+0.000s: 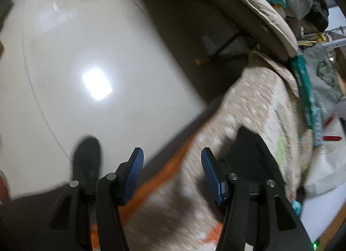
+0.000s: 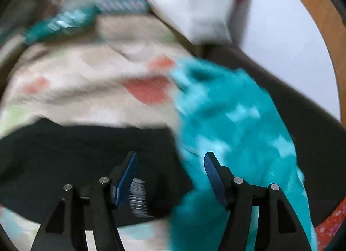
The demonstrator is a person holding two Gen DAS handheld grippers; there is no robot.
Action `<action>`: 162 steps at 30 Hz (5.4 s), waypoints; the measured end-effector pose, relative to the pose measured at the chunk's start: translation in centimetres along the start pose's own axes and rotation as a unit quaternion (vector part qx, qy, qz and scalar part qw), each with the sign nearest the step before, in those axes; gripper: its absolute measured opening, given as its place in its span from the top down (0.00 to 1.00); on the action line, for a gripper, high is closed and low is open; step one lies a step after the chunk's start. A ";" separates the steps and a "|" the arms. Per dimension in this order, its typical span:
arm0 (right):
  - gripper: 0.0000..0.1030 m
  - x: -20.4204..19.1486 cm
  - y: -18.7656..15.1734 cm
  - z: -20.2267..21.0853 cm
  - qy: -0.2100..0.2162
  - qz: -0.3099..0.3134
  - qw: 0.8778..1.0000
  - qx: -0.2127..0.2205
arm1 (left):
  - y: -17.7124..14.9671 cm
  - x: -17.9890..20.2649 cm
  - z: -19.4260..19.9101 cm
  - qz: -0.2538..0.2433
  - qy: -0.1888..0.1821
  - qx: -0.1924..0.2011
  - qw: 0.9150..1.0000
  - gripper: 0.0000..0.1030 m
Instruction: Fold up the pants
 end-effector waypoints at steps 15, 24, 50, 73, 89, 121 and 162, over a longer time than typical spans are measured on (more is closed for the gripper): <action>0.33 -41.6 -2.9 -3.0 0.343 0.372 0.852 -0.137 | -5.8 2.7 -0.9 0.015 -0.086 -0.016 0.996 0.35; 0.33 -48.8 -6.7 -7.3 0.314 0.476 0.798 -0.194 | -6.6 4.1 -2.1 -0.049 -0.038 0.006 0.998 0.30; 0.82 -47.0 -3.5 -1.7 0.348 0.426 0.824 -0.134 | -7.8 11.9 3.0 -0.136 -0.141 0.029 0.980 0.85; 0.48 -7.9 -0.1 -7.9 0.258 0.047 0.959 -0.106 | -22.8 24.0 5.6 -0.386 -0.296 -0.056 0.872 0.67; 0.50 -14.9 -4.6 -6.0 0.242 0.077 0.956 -0.150 | -17.3 21.2 0.2 -0.315 -0.181 -0.025 0.931 0.63; 0.66 -39.6 -0.3 -6.1 0.347 0.173 0.905 -0.177 | -11.0 11.7 0.9 -0.277 -0.016 0.015 0.961 0.79; 0.38 -17.5 -3.5 -1.6 0.313 -0.011 0.946 -0.078 | -8.1 11.5 2.5 -0.225 -0.034 0.059 0.972 0.70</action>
Point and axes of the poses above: each gripper's, at about its wrist camera, not at the fingertips, and z roughly against the way its jaws point, x to its right, y to its top, the point moved 8 cm from there along -z, roughly the way its jaws point, and after that the axes turned 11 degrees about y, right-handed, at the moved point
